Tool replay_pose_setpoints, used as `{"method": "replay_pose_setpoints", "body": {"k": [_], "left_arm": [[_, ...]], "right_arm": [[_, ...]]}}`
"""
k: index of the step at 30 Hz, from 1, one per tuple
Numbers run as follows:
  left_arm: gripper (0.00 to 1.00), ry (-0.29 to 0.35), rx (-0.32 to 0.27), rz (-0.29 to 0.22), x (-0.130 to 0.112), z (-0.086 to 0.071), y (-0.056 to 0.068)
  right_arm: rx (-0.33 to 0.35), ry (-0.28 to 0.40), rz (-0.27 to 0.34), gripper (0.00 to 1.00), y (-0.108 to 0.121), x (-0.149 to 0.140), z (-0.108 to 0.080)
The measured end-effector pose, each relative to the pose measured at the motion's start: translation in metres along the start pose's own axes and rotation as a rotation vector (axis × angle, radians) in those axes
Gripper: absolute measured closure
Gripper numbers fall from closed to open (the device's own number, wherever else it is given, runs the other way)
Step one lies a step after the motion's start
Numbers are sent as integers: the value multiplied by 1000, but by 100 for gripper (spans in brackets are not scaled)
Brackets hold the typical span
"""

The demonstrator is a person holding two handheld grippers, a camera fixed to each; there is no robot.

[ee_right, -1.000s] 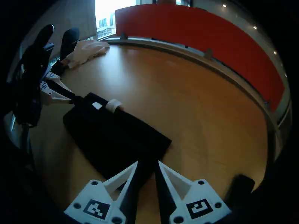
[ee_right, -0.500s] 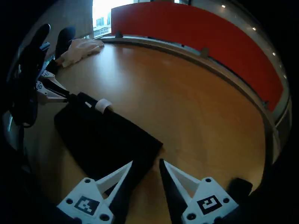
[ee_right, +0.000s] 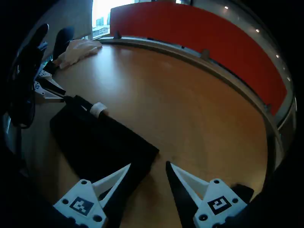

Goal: Fold towel

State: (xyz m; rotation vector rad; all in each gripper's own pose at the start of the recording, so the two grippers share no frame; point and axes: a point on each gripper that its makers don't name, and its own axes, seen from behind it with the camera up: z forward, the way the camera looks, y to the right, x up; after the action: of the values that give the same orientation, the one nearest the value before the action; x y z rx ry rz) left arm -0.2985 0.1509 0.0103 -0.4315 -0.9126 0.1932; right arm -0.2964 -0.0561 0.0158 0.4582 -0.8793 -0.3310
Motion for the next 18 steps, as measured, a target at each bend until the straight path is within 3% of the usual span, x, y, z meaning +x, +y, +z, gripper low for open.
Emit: {"method": "replay_pose_setpoints", "body": {"k": [6,7,9,11,18], "left_arm": [[32,6,-9,-25,3,-5,-2],[26,6,-14,-30,3,-6,-2],[13,6,-20,-39,2,-8,-2],[4,8,-19,-47,1,-10,-4],[4,10,-27,-62,-5,-18,-3]], "right_arm": [[-22,14,9,30,7,4,0],[-24,18,10,26,8,5,-1],[-28,26,11,7,9,7,-3],[-33,32,11,0,10,8,-5],[-35,39,12,0,7,5,-15]]}}
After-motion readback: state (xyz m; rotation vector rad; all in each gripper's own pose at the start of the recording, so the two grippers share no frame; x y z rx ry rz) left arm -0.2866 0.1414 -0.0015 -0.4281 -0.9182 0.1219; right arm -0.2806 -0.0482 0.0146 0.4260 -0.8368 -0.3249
